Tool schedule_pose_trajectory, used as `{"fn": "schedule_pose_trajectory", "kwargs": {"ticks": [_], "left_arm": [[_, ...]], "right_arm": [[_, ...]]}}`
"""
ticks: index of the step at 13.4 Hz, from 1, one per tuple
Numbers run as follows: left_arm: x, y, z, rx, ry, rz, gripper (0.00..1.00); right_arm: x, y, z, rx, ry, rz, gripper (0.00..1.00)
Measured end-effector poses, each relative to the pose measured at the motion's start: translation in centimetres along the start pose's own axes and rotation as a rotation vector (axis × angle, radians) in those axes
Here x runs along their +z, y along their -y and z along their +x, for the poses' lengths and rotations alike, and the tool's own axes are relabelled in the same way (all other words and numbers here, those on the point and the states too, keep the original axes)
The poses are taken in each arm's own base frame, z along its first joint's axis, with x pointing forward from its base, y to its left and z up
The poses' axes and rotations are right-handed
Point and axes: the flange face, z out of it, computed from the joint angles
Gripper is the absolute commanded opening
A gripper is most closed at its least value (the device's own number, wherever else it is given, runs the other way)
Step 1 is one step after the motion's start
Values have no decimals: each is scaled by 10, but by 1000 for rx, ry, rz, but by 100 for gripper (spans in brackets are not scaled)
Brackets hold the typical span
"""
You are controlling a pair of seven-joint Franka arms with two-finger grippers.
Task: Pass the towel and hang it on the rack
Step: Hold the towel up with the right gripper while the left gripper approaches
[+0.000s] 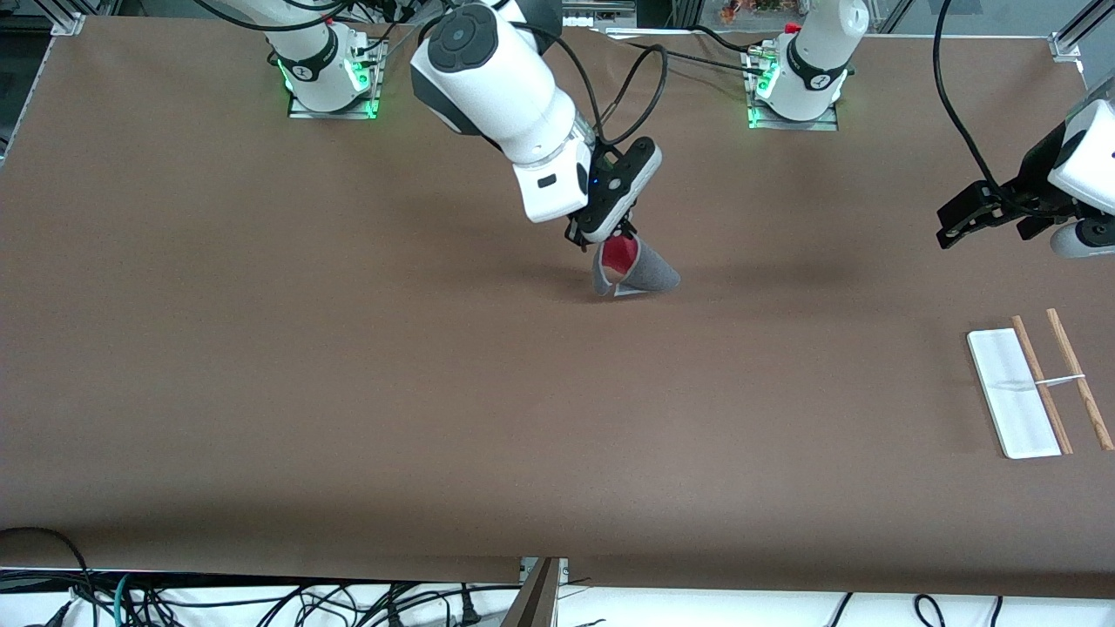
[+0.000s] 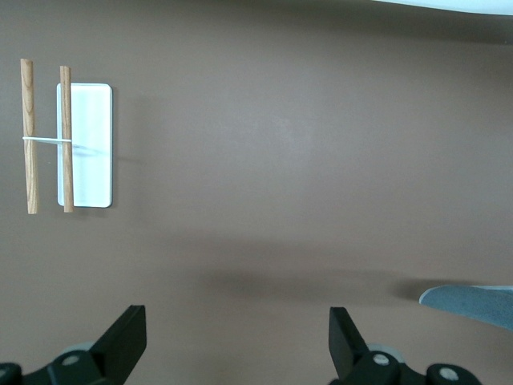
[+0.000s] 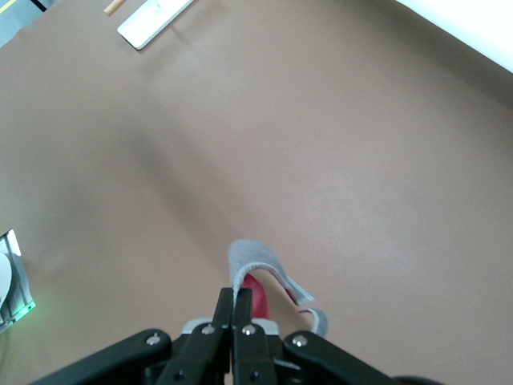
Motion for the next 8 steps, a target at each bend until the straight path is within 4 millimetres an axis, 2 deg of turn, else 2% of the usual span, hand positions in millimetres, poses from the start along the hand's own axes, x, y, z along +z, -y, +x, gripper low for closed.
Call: {"fn": "schedule_pose_trajectory", "kwargs": {"ticks": [3,5,8], "left_arm": [[0,0,0,0,0,0,100],[4,-1,3,0,0,-1,100],[38,-18,23,26,1,-13,100]], "right_arm": [[-4,15,5,-20,-16,7,0],[-15,19,12,-25,-42,7,0],[-21,16,15,-24,-54,3,0]]}}
